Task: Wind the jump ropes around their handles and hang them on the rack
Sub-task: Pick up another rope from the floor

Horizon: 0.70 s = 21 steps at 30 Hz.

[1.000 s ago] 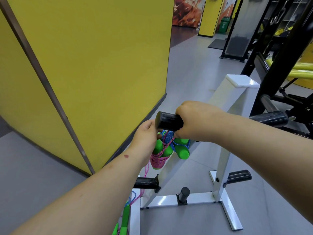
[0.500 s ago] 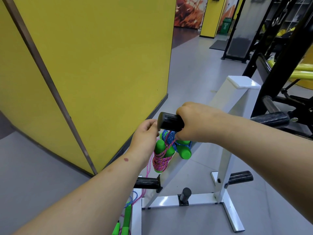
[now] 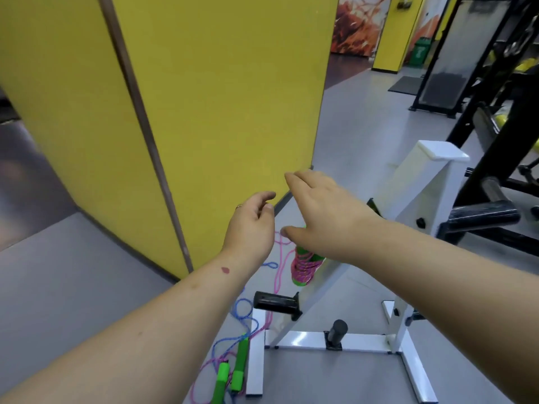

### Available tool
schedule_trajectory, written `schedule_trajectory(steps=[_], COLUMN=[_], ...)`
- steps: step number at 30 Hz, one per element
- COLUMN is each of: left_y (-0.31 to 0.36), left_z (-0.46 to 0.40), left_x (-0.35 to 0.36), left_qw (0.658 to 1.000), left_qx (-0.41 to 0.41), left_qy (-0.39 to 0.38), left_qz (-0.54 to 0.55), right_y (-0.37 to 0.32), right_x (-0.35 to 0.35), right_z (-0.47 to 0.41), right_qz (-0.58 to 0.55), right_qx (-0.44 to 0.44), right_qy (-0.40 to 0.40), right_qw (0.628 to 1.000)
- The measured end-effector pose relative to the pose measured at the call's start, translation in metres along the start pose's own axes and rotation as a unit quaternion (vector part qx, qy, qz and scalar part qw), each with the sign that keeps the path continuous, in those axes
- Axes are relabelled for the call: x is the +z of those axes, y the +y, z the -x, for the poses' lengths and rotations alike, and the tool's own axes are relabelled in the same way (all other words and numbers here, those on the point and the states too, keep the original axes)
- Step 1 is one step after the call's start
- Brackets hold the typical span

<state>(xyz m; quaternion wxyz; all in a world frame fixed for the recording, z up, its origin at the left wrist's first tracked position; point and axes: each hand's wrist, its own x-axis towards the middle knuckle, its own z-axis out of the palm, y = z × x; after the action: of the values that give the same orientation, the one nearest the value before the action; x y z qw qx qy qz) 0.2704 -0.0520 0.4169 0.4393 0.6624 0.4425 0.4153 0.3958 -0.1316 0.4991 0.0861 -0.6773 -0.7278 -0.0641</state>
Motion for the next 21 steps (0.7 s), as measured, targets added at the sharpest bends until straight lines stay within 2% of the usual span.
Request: schedule_trajectory(steps=[3, 5, 8, 11, 15, 21], left_y=[-0.02, -0.039, -0.079, -0.127, -0.193, -0.277], left_z=[0.015, 0.03, 0.056, 0.088, 0.129, 0.154], left_x=[-0.038, -0.068, -0.113, -0.15, -0.175, -0.168], left_qw=[0.994, 0.979, 0.947, 0.913, 0.884, 0.866], left_qx=[0.017, 0.01, -0.007, -0.05, -0.093, -0.142], left_qy=[0.018, 0.042, 0.063, 0.053, 0.003, -0.07], left_qz=[-0.11, -0.2, -0.316, -0.401, -0.459, -0.474], right_y=[-0.039, -0.067, -0.105, -0.136, -0.163, -0.179], right_x=[0.025, 0.052, 0.101, 0.156, 0.231, 0.317], right_z=[-0.002, -0.002, 0.0, 0.007, 0.018, 0.031], right_qz=[-0.013, -0.037, -0.074, -0.108, -0.11, -0.08], right_qx=[-0.06, -0.076, -0.072, -0.048, -0.027, 0.014], right_qy=[0.04, 0.037, -0.003, -0.06, -0.139, -0.249], right_qw=[0.997, 0.996, 0.995, 0.991, 0.984, 0.965])
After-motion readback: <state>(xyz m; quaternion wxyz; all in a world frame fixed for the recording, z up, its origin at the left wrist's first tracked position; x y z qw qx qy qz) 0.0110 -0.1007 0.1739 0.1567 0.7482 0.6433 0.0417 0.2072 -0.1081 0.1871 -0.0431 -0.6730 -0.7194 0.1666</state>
